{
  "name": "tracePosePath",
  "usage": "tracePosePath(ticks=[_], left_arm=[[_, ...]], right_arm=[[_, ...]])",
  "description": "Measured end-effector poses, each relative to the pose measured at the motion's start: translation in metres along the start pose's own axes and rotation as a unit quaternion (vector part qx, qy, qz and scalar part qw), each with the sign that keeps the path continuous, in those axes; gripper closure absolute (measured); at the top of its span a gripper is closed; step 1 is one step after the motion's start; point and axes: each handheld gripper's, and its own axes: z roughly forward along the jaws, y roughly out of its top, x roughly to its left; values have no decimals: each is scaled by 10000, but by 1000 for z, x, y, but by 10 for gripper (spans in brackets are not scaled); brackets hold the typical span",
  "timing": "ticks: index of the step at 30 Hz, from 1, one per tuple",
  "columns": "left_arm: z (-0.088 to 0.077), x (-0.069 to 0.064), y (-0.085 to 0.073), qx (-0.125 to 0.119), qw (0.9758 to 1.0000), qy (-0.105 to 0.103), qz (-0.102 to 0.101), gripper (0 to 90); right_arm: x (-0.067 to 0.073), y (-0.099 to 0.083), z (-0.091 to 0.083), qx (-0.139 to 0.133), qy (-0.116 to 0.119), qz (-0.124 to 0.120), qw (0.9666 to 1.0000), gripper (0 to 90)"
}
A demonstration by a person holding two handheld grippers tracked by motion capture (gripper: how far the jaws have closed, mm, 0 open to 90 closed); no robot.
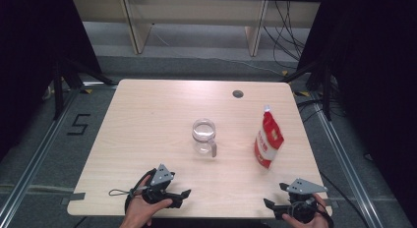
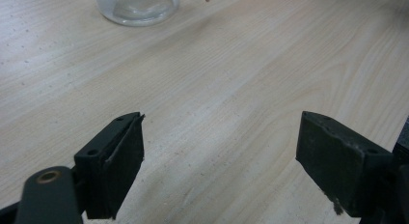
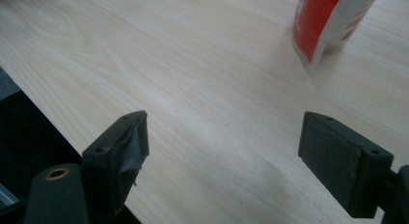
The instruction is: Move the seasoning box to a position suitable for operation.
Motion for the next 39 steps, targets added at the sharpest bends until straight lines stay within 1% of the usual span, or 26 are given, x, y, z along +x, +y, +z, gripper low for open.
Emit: tracePosePath(ticks=[2, 3, 5, 6, 7, 8, 10, 12, 13, 14, 15, 16, 18, 19, 21, 23, 24, 25, 28, 33, 34, 35, 36, 37, 38, 39], left_arm=[[1, 0, 1, -51, 10000, 5, 0, 175], [1, 0, 1, -26, 10000, 23, -66, 177], [4, 0, 2, -65, 10000, 50, -37, 189], [4, 0, 3, -41, 10000, -3, -11, 195], [6, -2, 4, -145, 9998, 29, -98, 201], [6, 0, 5, -69, 10000, 15, -10, 206], [9, 0, 6, -81, 10000, 4, -3, 231], [11, 0, 8, -82, 10000, 15, 39, 253], [13, -2, 9, -198, 9998, 29, -95, 263], [14, 0, 10, -140, 9999, 1, -3, 275], [16, -1, 12, -167, 9999, -5, -11, 282], [17, -1, 14, -139, 9999, -13, 33, 303], [19, -1, 17, -142, 9997, -50, 169, 381], [21, -1, 19, -111, 9997, -13, 235, 387], [26, -3, 23, -231, 9997, -79, 70, 405], [30, -3, 27, -219, 9997, -69, 98, 421], [33, -4, 29, -299, 9995, -80, 23, 437], [35, -2, 32, -249, 9996, -71, 126, 445], [43, -3, 38, -251, 9996, -75, 110, 476], [56, -4, 47, -385, 9992, 52, 77, 516], [62, -5, 49, -417, 9990, 119, 96, 545], [64, -4, 51, -361, 9991, 128, 198, 556], [68, -5, 52, -441, 9989, 127, 129, 574], [70, -5, 55, -441, 9989, 134, 126, 592], [73, -6, 57, -467, 9987, 152, 123, 604], [74, -4, 60, -483, 9984, 177, 248, 614]], right_arm=[[0, 0, 0, -1, 0, -5, 10000, 188], [0, 0, 0, 4, -27, -54, 10000, 189], [1, 0, -1, 16, -37, -12, 10000, 189], [-1, 1, 0, -19, -44, -73, 10000, 190], [0, 1, 0, -43, -66, -70, 9999, 193], [-2, 1, 1, -126, -62, -206, 9997, 194], [-1, 1, 1, -85, -33, -125, 9999, 194], [-2, 1, 0, -64, -81, -167, 9998, 194], [0, 0, 0, -44, -54, -13, 10000, 194], [0, 0, 0, -60, -71, -17, 10000, 194], [0, 1, 0, -64, -85, -19, 9999, 194], [-2, 1, 0, -66, -45, -137, 9999, 195], [0, 1, 0, -40, -41, -50, 10000, 198], [-2, 1, 0, -64, -81, -177, 9998, 198], [-2, 1, 1, -47, -30, -139, 9999, 199], [-2, 1, 1, -43, -25, -154, 9999, 199], [-2, 1, 1, -39, -23, -168, 9998, 199], [-2, 1, 1, -76, -20, -216, 9997, 199], [-2, 1, 2, -51, 18, -171, 9998, 199], [-2, 0, 3, -89, 12, -196, 9998, 199], [-2, 0, 3, -79, -22, -210, 9997, 200], [-2, 0, 4, -62, 10, -193, 9998, 200], [-3, 0, 4, -55, 34, -187, 9998, 200], [-1, 0, 4, -37, 54, -103, 9999, 200], [-2, 0, 4, -43, 30, -127, 9999, 200], [-2, 0, 4, -39, 29, -123, 9999, 200]])
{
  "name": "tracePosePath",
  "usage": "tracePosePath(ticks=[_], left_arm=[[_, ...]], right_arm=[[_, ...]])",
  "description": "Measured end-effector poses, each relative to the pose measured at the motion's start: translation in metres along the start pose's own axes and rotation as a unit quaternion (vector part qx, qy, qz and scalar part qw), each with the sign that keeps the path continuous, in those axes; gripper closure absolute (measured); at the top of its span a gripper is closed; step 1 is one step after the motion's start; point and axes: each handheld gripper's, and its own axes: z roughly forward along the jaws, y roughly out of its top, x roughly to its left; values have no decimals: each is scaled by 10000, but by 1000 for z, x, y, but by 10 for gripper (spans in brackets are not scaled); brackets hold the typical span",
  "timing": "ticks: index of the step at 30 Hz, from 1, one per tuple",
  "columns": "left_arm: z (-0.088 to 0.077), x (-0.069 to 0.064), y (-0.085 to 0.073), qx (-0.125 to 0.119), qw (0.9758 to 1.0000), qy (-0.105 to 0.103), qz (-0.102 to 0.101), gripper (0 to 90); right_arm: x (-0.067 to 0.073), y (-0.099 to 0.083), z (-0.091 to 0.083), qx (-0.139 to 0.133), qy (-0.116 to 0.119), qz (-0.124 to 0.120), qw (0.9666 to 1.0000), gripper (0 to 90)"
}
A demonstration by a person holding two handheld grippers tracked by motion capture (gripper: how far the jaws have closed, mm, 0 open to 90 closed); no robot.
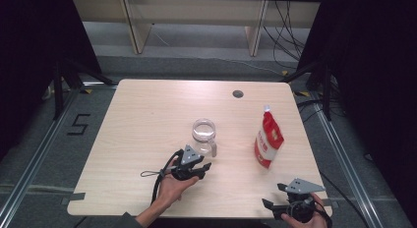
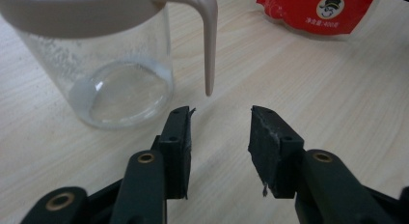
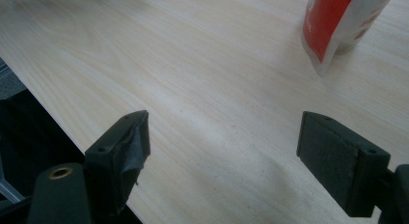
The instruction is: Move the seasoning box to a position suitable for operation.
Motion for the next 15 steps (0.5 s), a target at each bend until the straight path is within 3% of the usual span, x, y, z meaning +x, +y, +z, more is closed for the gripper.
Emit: tracePosePath(ticks=[1, 3, 4, 6, 8, 11, 15], left_arm=[[2, -2, 2, -19, 9999, 3, -134, 625], [7, -2, 7, -5, 10000, 41, -1, 643], [10, -4, 8, -62, 9999, 38, -102, 653], [14, -4, 11, -18, 10000, 79, -42, 669], [19, -7, 12, -60, 9998, 122, -130, 686], [25, -6, 14, -20, 9998, 161, -115, 700], [29, -5, 18, 13, 9996, 264, 73, 726]], right_arm=[[0, 0, 0, 0, 20, 20, 10000, 200], [-1, 0, 0, -21, -3, -71, 10000, 201], [-1, 0, 0, -24, -22, -64, 10000, 201], [-1, 0, 0, -24, -13, -63, 10000, 202], [-1, 0, 0, -30, 9, -68, 10000, 203], [2, 0, 0, 50, 66, 75, 9999, 203], [0, 0, 1, -20, 68, -103, 9999, 205]])
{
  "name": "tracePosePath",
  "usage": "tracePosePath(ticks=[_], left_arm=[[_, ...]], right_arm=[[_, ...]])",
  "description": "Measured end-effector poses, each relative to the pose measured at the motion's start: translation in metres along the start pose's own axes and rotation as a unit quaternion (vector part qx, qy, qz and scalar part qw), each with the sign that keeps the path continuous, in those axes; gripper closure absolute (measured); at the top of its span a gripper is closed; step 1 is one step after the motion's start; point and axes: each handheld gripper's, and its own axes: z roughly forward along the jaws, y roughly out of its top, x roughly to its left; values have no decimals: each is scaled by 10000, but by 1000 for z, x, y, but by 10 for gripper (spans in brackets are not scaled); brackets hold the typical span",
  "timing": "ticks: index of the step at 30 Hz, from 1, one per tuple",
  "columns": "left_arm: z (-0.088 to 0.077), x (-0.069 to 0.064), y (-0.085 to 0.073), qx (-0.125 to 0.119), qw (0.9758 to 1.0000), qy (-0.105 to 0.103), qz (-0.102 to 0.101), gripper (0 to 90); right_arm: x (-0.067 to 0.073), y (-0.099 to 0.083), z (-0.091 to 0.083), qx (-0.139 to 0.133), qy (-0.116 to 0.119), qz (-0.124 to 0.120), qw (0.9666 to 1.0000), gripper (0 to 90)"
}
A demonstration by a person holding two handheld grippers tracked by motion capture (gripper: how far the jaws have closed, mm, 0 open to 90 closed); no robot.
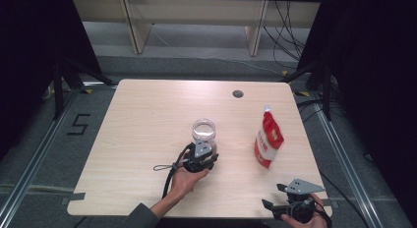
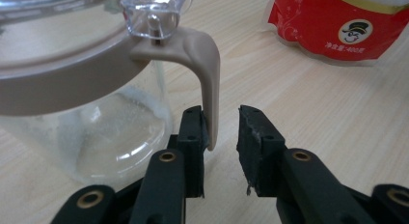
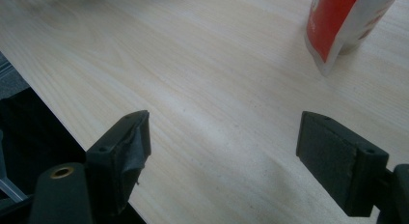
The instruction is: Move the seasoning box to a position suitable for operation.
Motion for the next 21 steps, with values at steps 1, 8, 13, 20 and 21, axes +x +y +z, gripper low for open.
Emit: tracePosePath(ticks=[1, 8, 13, 20, 21], left_arm=[[1, -1, 1, -9, 10000, 24, -78, 735], [1, 1, 2, -32, 10000, 28, 24, 826], [-3, 5, 0, 5, 9999, -145, 52, 829], [-12, 17, -3, -22, 9963, -451, 732, 843], [-16, 18, -5, 2, 9956, -541, 767, 845]], right_arm=[[0, 0, 0, 7, -8, -2, 10000, 205], [0, -1, 1, 70, 62, 34, 10000, 209], [1, -1, 0, 92, 32, 156, 9998, 209], [0, -1, 0, 85, 17, 81, 9999, 209], [-1, -1, 1, 72, 24, 67, 9999, 209]])
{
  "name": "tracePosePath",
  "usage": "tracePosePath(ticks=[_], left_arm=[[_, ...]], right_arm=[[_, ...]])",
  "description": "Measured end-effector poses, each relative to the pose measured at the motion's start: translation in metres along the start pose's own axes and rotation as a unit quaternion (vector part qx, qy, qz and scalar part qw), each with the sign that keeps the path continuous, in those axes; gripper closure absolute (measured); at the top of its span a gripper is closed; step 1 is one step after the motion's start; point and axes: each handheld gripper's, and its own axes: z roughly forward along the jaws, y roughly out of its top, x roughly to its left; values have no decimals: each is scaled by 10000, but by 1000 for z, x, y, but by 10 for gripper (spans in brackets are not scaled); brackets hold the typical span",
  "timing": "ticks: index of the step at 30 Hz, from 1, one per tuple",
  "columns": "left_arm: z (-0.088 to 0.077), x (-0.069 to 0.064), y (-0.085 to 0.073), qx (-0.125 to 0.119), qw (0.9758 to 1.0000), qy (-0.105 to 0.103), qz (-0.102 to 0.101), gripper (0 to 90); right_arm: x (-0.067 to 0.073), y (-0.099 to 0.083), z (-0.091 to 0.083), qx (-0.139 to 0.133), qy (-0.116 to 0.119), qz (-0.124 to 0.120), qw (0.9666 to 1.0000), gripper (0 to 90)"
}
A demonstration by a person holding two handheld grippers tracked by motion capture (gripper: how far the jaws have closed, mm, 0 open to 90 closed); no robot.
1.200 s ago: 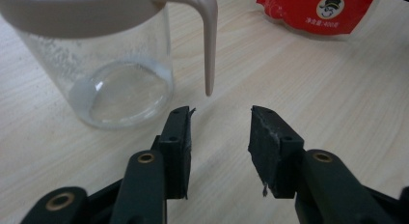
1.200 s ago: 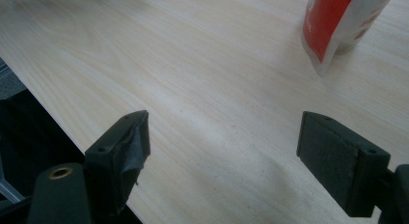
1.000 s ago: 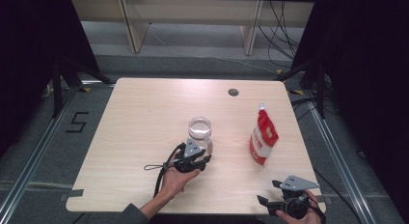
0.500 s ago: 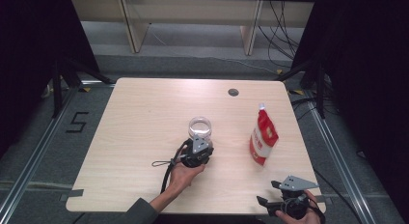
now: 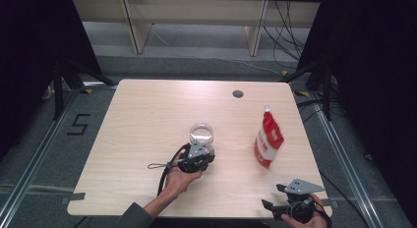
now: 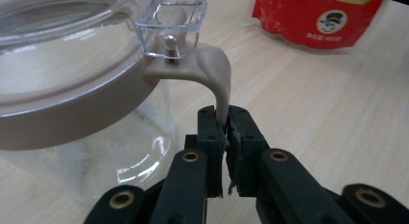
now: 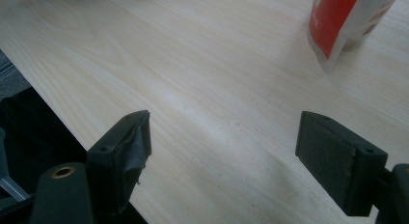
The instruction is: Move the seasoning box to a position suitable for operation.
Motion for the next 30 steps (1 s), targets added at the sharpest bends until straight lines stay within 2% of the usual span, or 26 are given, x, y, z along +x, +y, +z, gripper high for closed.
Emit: tracePosePath(ticks=[1, 2, 4, 5, 6, 7, 8, 9, 10, 11, 12, 13, 14, 15, 16, 17, 18, 19, 20, 21, 22, 23, 24, 27, 30], left_arm=[[-1, -4, -1, -45, 9997, 16, -234, 845], [-2, -1, -1, -30, 10000, -32, 10, 845], [-3, -1, -2, 1, 10000, -33, 18, 846], [-4, -6, -4, -63, 9995, -23, -302, 847], [-5, -10, -4, 1, 9989, 38, -477, 848], [-6, -5, -4, -14, 9999, -83, -147, 849], [-6, -3, -3, -58, 9999, -82, 96, 850], [-8, -5, -4, -3, 10000, -55, 1, 851], [-7, -9, -6, -64, 9995, -114, -277, 852], [-9, -9, -5, 8, 9999, -79, -132, 852], [-10, -13, -7, -37, 9994, -117, -337, 852], [-10, -11, -7, -54, 9998, -163, -130, 853], [-11, -18, -9, -50, 9983, -179, -561, 854], [-11, -20, -10, -88, 9981, -219, -569, 854], [-13, -19, -10, -53, 9988, -234, -424, 855], [-13, -16, -9, -91, 9995, -280, -141, 855], [-15, -18, -10, -44, 9996, -265, -108, 855], [-15, -22, -11, -72, 9985, -382, -379, 856], [-16, -23, -11, -75, 9989, -353, -287, 857], [-17, -22, -12, -81, 9988, -442, -188, 858], [-17, -27, -13, -110, 9980, -453, -431, 858], [-18, -22, -12, -98, 9987, -506, 11, 858], [-19, -29, -14, -96, 9978, -528, -401, 858], [-24, -30, -17, -87, 9977, -590, -308, 856], [-31, -30, -21, -77, 9976, -605, -318, 849]], right_arm=[[0, 0, 0, -5, -27, 3, 10000, 209], [1, 0, 0, 10, -13, 22, 10000, 209], [1, 0, 1, 23, 10, -3, 10000, 210], [2, 0, 1, 15, 0, 80, 10000, 210], [2, 0, 0, 7, -32, 35, 10000, 210], [1, 0, 1, -19, -57, -70, 10000, 210], [1, 0, 1, -10, 20, -15, 10000, 210], [1, 0, 1, -3, -1, 3, 10000, 210], [1, 0, 1, -4, 10, 7, 10000, 210], [1, 0, 1, -15, 13, 3, 10000, 210], [0, 0, 1, -8, 5, -8, 10000, 210], [1, 0, 1, -7, 1, -14, 10000, 210], [1, 0, 1, 5, 4, 1, 10000, 210], [2, 0, 1, 14, -22, 19, 10000, 210], [3, 0, 1, 63, 30, 144, 9999, 210], [2, 0, 2, 17, 27, 37, 10000, 210], [3, 0, 1, 30, 21, 77, 10000, 210], [3, 0, 2, 30, 15, 65, 10000, 210], [3, 0, 1, 30, 16, 70, 10000, 210], [3, 0, 1, 72, 60, 142, 9999, 210], [3, 0, 2, 48, 57, 109, 9999, 210], [2, 0, 2, 41, 23, 72, 10000, 210], [2, 0, 2, 37, 1, 28, 10000, 210], [2, 0, 2, 63, 50, 21, 10000, 210], [1, 0, 2, 44, 38, -23, 10000, 210]])
